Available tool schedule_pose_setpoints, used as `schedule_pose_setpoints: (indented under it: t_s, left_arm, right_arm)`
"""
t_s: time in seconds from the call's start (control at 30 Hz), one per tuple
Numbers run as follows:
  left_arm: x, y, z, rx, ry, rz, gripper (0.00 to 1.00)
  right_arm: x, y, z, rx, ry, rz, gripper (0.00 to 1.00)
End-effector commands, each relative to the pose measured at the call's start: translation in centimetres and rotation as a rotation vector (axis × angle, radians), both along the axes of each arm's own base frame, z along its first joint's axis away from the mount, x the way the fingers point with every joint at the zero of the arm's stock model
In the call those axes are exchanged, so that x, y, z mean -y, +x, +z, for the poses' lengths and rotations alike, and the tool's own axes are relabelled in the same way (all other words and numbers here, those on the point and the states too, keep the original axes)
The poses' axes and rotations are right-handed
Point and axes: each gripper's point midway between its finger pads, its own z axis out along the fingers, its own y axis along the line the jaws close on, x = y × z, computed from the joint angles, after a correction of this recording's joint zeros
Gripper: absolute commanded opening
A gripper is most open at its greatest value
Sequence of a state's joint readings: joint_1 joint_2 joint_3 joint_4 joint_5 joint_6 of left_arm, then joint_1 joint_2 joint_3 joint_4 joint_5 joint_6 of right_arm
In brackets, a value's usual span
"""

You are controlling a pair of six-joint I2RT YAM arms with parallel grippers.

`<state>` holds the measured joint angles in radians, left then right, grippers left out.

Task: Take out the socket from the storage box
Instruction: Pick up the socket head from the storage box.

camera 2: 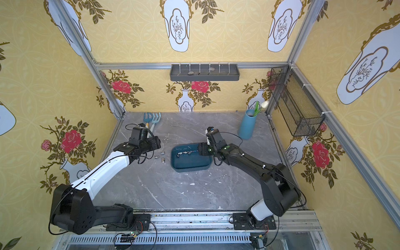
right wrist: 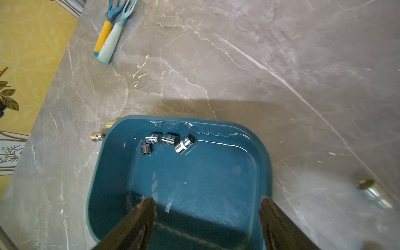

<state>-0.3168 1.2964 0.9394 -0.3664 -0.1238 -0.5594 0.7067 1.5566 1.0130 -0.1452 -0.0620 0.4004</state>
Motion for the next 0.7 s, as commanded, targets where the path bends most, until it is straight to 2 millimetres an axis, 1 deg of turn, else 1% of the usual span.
schedule_pose_setpoints:
  t_s: [0.0,0.13,0.3,0.4,0.67]
  left_arm:
    - [-0.2,-1.1,0.0,-0.004,-0.024,-0.005,0.81]
    - [-0.8,-1.9,0.2,0.003,-0.039,0.001,0.83]
    - [-1.1,-2.5,-0.2,0.001,-0.048,0.000,0.84]
    - [-1.1,-2.7,-0.3,0.001,-0.055,-0.004,0.84]
    - [-0.9,-3.0,-0.3,0.005,-0.062,-0.018,0.85]
  right_arm:
    - [-2.9,1.1,0.2,0.063,0.028,0.078,0.77]
    - [-5.4,1.2,-1.6,0.078,-0.007,0.147,0.71]
    - [-7.4,1.2,-4.0,0.097,-0.043,0.224,0.67]
    - [-8.2,1.2,-4.9,0.109,-0.054,0.258,0.67]
    - [-8.9,1.4,-7.4,0.128,-0.086,0.302,0.64]
